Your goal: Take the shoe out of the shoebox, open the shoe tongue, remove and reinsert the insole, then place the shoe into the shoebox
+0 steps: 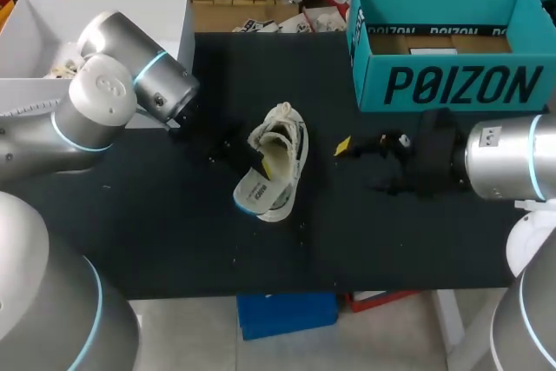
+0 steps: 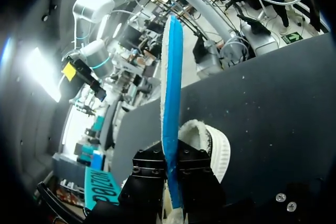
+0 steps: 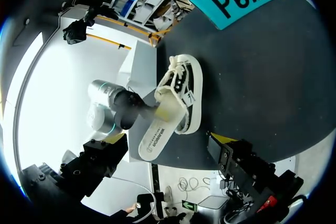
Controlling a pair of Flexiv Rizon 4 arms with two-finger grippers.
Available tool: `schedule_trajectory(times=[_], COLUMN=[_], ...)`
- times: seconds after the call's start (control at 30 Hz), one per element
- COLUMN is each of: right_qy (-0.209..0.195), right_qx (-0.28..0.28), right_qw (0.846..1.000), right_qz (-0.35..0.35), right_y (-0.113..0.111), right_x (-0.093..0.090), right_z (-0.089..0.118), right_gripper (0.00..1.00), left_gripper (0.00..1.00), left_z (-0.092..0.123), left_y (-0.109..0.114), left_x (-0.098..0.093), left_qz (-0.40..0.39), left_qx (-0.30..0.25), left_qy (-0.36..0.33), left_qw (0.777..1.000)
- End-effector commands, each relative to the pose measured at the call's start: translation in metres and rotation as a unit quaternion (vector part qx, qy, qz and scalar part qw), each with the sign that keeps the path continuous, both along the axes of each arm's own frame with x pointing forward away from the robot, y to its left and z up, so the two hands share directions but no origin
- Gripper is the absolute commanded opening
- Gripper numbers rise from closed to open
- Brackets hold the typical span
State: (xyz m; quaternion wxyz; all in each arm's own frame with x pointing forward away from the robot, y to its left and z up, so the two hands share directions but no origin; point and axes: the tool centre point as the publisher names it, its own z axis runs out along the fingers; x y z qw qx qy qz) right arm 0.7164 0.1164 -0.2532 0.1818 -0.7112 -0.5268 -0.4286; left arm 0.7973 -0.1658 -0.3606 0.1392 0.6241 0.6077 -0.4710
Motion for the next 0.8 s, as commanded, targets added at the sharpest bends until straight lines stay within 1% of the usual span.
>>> schedule_trajectory(times=[0.03, 0.4, 0.6, 0.8], right_qy=[0.000, 0.000, 0.000, 0.000], right_qx=[-0.001, -0.001, -0.001, -0.001], right_qw=[1.000, 1.000, 1.000, 1.000], right_qz=[0.000, 0.000, 0.000, 0.000], right_y=[0.000, 0.000, 0.000, 0.000], right_x=[0.000, 0.000, 0.000, 0.000], right_z=[0.000, 0.000, 0.000, 0.000], right_gripper=[1.00, 1.00, 1.00, 1.00], left_gripper=[0.00, 0.00, 0.00, 0.00], left_z=[-0.002, -0.011, -0.011, -0.011], left_y=[-0.004, -0.012, -0.017, -0.017], left_x=[0.009, 0.030, 0.035, 0.037], left_qz=[-0.005, 0.000, 0.002, 0.000], left_qx=[0.009, 0.020, 0.023, 0.045], left_qy=[-0.002, -0.018, -0.023, -0.033], left_qw=[1.000, 1.000, 0.999, 0.998])
